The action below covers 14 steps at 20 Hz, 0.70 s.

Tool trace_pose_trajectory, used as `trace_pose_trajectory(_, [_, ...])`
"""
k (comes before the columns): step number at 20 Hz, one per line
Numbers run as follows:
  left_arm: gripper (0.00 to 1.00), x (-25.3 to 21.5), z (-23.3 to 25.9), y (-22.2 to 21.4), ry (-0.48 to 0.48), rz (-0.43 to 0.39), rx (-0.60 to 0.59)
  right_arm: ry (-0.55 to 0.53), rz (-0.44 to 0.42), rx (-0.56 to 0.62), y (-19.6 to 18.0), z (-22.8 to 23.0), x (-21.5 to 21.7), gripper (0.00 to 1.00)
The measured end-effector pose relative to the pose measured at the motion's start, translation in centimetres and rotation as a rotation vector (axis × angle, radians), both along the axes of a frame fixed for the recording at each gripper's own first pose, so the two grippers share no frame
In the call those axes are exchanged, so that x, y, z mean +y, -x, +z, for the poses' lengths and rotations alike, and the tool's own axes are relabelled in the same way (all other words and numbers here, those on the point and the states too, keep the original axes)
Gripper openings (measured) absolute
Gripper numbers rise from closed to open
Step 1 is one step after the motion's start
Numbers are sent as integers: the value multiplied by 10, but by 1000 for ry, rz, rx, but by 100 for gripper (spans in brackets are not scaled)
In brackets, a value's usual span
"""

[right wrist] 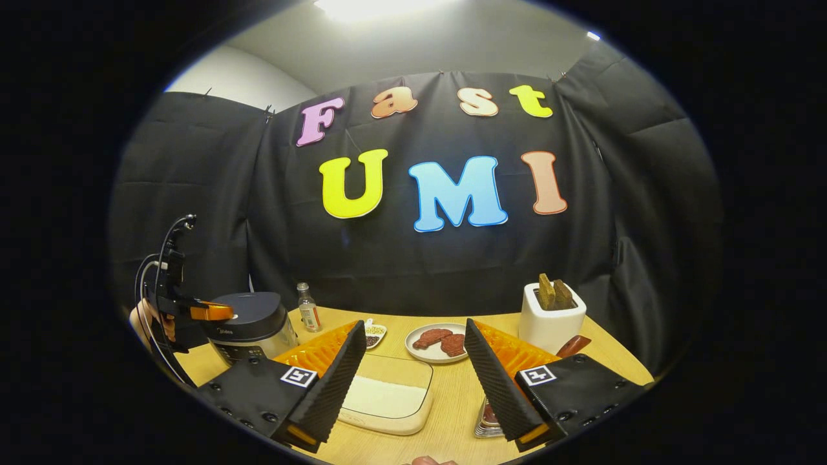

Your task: Close the left gripper, press the button to open the rice cooker; take a wooden spoon from the chopstick holder with the right hand, scoop a spoonful of rice and pour it into the rice cooker, then put the wooden spoon back into the chopstick holder.

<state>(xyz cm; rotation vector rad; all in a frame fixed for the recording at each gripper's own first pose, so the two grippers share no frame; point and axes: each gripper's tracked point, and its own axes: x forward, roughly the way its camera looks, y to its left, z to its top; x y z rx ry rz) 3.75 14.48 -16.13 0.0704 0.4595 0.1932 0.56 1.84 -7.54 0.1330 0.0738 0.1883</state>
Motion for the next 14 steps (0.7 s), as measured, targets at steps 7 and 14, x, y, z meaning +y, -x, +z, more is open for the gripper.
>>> trace_pose_trajectory(7, [1,4,88,4,-100,108,-242,-3,-72,6,2,5,-31,98])
trace_pose_trajectory(14, [1,-17,194,54,77,97,-532,-23,-162,-6,5,12,-72,98])
